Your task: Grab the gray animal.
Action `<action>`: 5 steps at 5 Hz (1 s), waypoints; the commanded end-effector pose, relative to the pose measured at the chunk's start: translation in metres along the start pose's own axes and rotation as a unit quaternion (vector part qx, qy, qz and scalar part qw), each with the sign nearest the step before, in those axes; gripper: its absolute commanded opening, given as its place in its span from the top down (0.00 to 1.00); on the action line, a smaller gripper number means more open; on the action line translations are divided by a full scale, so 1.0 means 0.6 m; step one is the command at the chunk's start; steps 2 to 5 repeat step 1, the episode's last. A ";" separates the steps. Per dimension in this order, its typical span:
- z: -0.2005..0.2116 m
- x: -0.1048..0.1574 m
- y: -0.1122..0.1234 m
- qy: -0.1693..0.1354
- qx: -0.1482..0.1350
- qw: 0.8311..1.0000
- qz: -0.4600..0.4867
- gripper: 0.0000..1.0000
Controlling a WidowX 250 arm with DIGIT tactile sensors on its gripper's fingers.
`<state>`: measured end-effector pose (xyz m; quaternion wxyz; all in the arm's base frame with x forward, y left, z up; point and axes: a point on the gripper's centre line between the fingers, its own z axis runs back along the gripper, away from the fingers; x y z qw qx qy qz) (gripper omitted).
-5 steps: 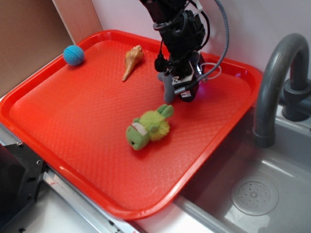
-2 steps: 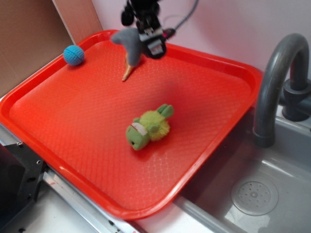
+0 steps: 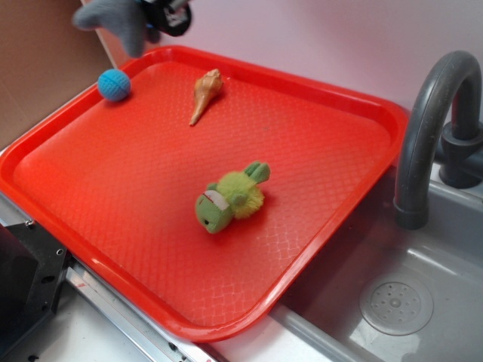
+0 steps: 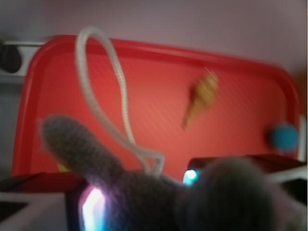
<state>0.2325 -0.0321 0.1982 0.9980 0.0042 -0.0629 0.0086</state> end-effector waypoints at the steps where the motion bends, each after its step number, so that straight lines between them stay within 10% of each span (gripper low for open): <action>1: 0.034 -0.020 -0.027 -0.013 -0.076 0.997 -0.017 1.00; 5: 0.034 -0.020 -0.027 -0.013 -0.076 0.997 -0.017 1.00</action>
